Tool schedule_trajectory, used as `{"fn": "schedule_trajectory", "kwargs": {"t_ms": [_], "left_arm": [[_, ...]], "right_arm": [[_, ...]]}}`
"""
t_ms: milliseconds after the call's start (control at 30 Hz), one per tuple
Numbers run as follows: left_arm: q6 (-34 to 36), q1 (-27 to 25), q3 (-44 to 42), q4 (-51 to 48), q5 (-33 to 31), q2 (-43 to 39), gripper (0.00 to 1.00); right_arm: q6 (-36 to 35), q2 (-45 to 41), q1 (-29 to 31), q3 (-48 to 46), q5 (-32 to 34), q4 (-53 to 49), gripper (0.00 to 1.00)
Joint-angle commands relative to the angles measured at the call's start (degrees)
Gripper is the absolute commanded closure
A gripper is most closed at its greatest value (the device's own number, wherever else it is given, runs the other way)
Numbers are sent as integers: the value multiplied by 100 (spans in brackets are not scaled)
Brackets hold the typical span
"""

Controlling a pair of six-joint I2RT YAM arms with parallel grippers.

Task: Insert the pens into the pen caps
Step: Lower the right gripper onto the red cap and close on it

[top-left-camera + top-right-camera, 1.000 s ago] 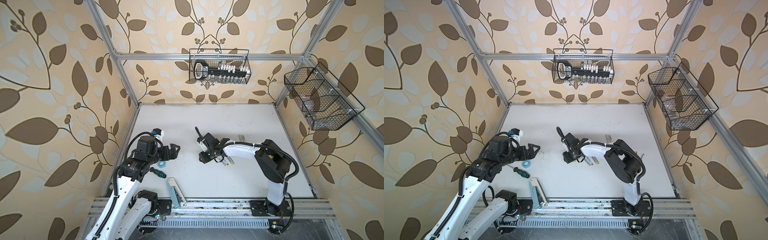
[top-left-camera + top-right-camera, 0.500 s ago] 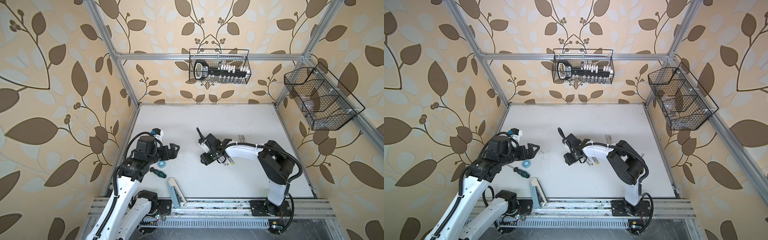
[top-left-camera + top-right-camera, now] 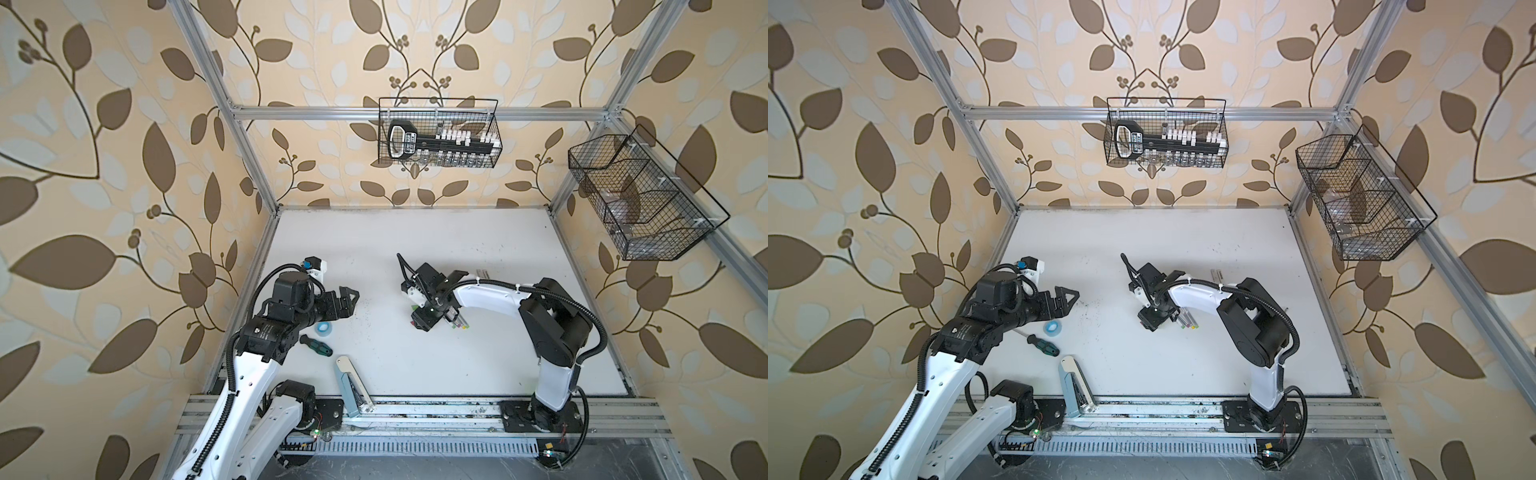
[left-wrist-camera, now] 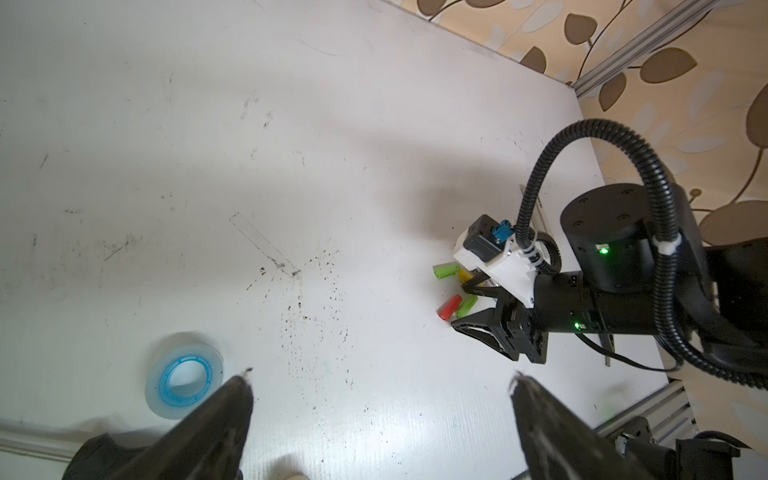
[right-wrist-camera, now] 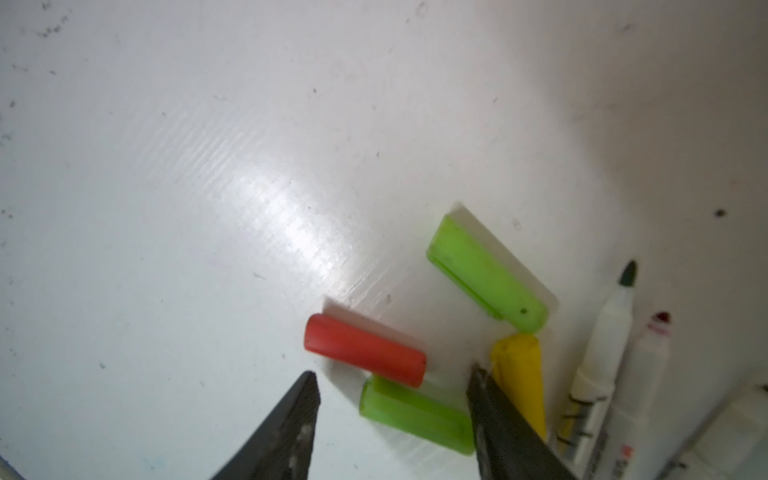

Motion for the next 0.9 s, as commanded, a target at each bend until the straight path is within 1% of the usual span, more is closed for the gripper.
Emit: {"fn": "schedule_trajectory", "kwargs": {"t_ms": [0,367,633,800,867], "left_arm": [[103,90,87,147,98,-49,1],[106,99,85,145,124,-58,1],[106,101,85,156,115,-102,1],[106,116,84,174,167,-93,1],[106,132,83,174,190,-98,1]], "right_arm": [[-383,268,66,126,20,-514,43],[-478,625,243,586,419,-715,45],[-608,745,252,821,372,-1003,69],[-578,703,261,853,181,-956,76],[-545,696,265,900,27,-884,83]]}}
